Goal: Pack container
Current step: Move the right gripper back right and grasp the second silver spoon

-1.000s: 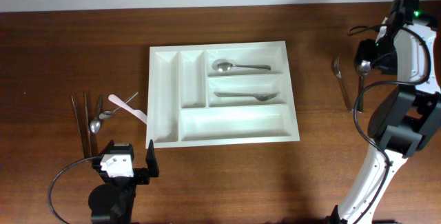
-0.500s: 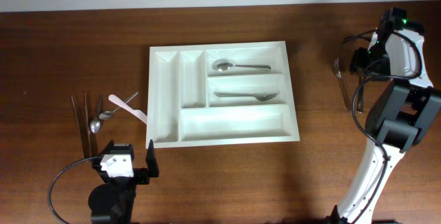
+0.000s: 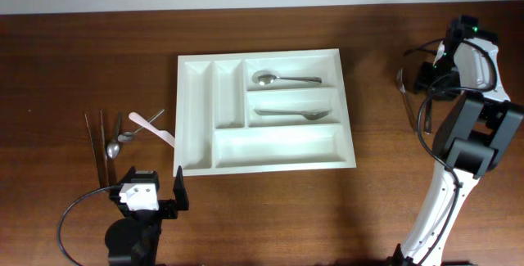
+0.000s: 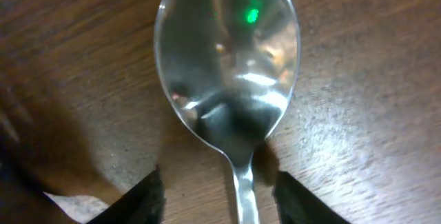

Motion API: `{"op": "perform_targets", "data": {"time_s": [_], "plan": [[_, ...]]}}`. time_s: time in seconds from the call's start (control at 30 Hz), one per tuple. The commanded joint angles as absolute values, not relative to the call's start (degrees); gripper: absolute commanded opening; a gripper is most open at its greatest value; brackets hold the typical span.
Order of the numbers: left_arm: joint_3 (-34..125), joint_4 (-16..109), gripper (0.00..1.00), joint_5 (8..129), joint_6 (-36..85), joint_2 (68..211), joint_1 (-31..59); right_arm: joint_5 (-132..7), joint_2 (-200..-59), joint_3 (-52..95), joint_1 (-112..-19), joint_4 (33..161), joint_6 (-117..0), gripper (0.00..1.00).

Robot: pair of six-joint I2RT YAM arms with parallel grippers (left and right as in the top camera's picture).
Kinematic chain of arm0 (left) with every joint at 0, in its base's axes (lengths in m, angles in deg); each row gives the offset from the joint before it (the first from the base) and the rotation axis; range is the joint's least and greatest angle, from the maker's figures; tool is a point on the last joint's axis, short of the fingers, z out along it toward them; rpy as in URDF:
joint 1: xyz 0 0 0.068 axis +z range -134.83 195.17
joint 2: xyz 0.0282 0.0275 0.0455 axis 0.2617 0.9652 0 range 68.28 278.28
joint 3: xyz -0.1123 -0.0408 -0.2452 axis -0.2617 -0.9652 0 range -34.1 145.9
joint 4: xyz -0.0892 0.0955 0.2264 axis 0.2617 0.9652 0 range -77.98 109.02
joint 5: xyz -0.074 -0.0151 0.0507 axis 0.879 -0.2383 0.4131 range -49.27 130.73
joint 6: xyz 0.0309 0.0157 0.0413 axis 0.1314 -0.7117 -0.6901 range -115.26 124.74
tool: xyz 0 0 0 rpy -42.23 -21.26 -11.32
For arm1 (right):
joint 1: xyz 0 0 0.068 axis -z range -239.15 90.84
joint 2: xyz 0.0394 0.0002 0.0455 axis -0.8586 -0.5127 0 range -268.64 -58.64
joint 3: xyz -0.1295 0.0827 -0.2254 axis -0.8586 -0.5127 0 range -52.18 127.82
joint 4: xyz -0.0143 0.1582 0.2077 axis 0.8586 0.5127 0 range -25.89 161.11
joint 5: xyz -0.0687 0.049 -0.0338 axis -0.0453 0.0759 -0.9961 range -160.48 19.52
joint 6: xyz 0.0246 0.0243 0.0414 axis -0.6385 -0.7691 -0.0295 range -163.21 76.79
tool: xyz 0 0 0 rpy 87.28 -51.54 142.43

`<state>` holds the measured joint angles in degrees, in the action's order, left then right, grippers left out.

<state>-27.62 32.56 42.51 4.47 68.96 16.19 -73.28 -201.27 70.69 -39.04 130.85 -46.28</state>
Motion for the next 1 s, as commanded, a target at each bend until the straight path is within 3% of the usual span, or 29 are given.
{"op": "perform_targets", "data": {"time_s": [0.0,0.07,0.13,0.3,0.37,0.97], "plan": [[-27.86,32.62,0.99,43.37,3.61,68.57,16.47,-73.74,-202.56,69.61,-38.77,130.69,-47.2,0.42],[-27.86,32.62,0.99,43.37,3.61,68.57,16.47,-73.48,-202.56,69.61,-38.77,130.72,-47.18,0.33],[-27.86,32.62,0.99,43.37,3.61,68.57,16.47,-73.22,-202.56,69.61,-38.77,130.74,-47.18,0.3],[-27.86,32.62,0.99,43.37,3.61,68.57,16.47,-73.07,-202.56,69.61,-38.77,130.89,-48.07,0.07],[-27.86,32.62,0.99,43.37,3.61,68.57,16.47,-73.07,-202.56,69.61,-38.77,130.89,-48.21,0.04],[-27.86,32.62,0.99,43.37,3.61,68.57,16.47,-73.09,-202.12,69.66,-38.77,130.89,-48.18,0.04]]}}
